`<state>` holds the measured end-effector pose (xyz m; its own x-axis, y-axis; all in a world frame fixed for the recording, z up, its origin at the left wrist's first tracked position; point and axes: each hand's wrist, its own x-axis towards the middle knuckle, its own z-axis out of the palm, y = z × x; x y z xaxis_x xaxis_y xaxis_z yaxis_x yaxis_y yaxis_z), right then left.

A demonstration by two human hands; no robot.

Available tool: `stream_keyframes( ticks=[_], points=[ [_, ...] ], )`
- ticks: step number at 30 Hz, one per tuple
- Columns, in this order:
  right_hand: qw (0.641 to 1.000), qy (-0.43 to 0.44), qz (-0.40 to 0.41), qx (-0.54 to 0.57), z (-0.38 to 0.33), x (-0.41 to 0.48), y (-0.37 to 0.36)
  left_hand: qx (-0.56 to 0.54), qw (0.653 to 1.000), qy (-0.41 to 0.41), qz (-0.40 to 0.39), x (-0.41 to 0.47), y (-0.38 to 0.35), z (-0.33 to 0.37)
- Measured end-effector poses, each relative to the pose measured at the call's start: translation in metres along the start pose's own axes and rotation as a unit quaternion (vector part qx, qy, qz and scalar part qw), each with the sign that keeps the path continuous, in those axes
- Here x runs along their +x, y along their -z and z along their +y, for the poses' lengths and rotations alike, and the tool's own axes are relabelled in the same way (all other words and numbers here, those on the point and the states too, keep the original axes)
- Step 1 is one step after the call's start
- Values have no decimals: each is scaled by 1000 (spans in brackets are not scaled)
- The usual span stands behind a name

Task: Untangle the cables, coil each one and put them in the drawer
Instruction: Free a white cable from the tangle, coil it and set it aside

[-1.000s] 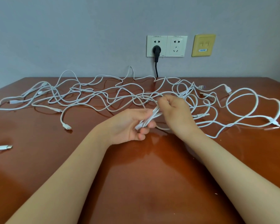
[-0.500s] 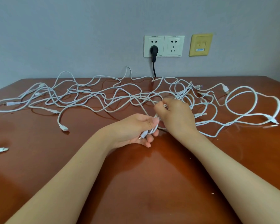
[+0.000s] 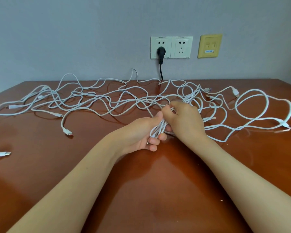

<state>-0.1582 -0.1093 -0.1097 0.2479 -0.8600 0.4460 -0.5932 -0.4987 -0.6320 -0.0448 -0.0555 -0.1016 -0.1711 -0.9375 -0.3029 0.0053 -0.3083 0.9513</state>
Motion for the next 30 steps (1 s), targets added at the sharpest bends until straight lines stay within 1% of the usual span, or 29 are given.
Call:
stream_keyframes(
  ticks=[5,8,10,13,17,19,22,25,30],
  points=[
    [999,1,9,40,0,0,0,-92,994,51,-30,-3,8,3],
    [998,2,11,59,0,0,-1,-103,992,62,-31,-5,9,4],
    [998,5,13,54,0,0,-1,-68,996,53,-11,-5,8,4],
    [1000,16,7,24,1,-1,0,31,998,17,54,-3,1,4],
    [999,39,-31,13,3,-1,1,127,981,-25,147,0,-1,2],
    [998,31,-53,4,1,-1,4,162,969,-42,181,0,4,2],
    [994,29,-78,-65,-2,0,11,187,954,-55,227,1,14,2],
    [988,56,-73,-128,-3,2,19,206,944,-56,250,2,20,1],
    [986,114,-71,-101,-2,3,28,226,941,-48,249,3,24,3]
  ],
)
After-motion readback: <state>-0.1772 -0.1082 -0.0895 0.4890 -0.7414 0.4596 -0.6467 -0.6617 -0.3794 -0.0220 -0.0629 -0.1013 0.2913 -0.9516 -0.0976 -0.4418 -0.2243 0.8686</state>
